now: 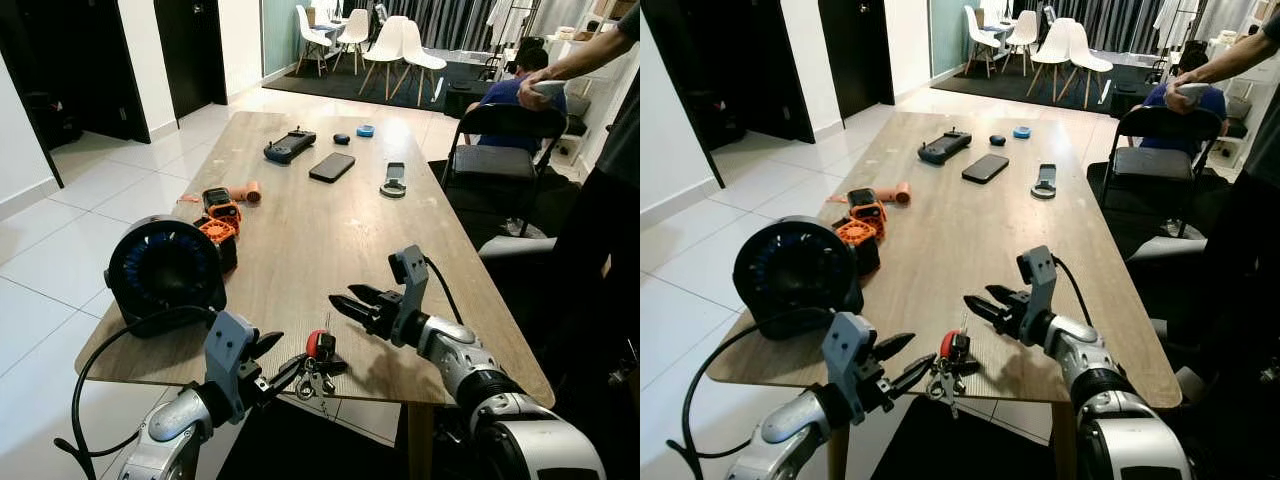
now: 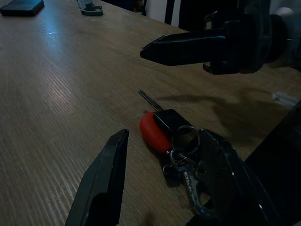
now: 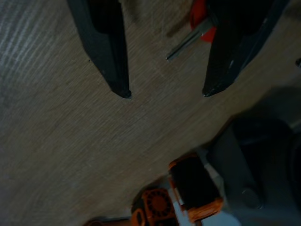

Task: Hang keys on a hook

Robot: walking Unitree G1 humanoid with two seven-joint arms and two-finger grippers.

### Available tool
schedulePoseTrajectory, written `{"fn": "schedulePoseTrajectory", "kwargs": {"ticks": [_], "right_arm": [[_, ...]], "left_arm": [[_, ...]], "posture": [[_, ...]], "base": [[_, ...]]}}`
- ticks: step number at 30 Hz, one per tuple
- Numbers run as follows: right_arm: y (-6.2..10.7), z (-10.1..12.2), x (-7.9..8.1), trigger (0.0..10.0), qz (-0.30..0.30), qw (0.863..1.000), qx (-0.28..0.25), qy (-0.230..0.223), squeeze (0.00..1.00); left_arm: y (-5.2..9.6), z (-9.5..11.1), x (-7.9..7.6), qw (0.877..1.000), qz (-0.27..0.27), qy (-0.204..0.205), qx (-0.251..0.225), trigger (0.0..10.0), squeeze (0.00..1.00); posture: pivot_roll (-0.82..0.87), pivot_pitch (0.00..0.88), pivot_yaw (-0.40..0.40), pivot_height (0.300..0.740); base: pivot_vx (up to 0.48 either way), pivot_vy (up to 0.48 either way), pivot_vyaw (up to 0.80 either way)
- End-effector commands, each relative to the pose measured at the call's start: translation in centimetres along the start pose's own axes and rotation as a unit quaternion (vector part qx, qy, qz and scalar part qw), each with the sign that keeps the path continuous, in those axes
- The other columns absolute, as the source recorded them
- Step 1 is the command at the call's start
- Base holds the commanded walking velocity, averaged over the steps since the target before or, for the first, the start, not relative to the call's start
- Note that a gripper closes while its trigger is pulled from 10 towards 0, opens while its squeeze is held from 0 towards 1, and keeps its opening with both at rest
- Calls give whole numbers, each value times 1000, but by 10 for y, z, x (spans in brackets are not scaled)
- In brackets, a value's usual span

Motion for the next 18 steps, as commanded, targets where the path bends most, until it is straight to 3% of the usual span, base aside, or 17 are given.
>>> {"fn": "schedulePoseTrajectory", "kwargs": {"ticks": [1, 7, 8, 10, 11, 12, 13, 14, 18], "right_arm": [[-2, -3, -1, 10000, -15, 999, -3, -32, 0], [-7, -8, 1, 10000, -37, 997, 4, -68, 55], [-9, -10, 2, 10000, -42, 997, 9, -70, 1000], [-10, -12, 2, 10000, -48, 996, 11, -72, 1000], [-11, -12, 3, 10000, -56, 996, 11, -75, 569], [-11, -12, 3, 10000, -56, 996, 11, -75, 569], [-13, -13, 3, 10000, -64, 995, 11, -81, 98], [-14, -14, 3, 10000, -70, 994, 13, -87, 0], [-16, -17, 5, 10000, -75, 993, 25, -91, 0]], "left_arm": [[0, -2, -2, 1000, 1, -4, 4, 10000, 0], [0, -2, -1, 1000, 6, -6, 4, 10000, 0], [0, -2, -1, 1000, 7, -6, 5, 10000, 0], [1, -2, -1, 1000, 8, -6, 5, 10000, 0], [0, -1, 0, 1000, 9, -6, 5, 10000, 0], [0, -1, 0, 1000, 9, -6, 5, 10000, 0], [0, -1, 0, 1000, 10, -7, 5, 10000, 0], [1, -1, 0, 1000, 12, -7, 5, 10000, 0], [1, -1, 1, 1000, 14, -7, 5, 10000, 0]], "posture": [[80, 157, -39, 740], [82, 161, -40, 740], [83, 171, -43, 740], [85, 174, -45, 740], [88, 178, -48, 740], [88, 178, -48, 740], [89, 184, -51, 740], [92, 185, -53, 740], [93, 187, -55, 740]], "base": [[0, 0, 0], [0, 0, 0], [0, 0, 0], [0, 0, 0], [0, 0, 0], [0, 0, 0], [0, 0, 0], [0, 0, 0], [0, 0, 0]]}}
Point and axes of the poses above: a point about 5 cm out from each wrist's last joint towards the gripper, its own y axis pointing back from the gripper into the wrist, its own z axis along the axis of the wrist's last joint, x = y × z, the point moved 2 cm from there along -y, pointing out of the wrist towards the gripper, and after that the axes turned 4 degrees about -y, right-handed, at the moved point
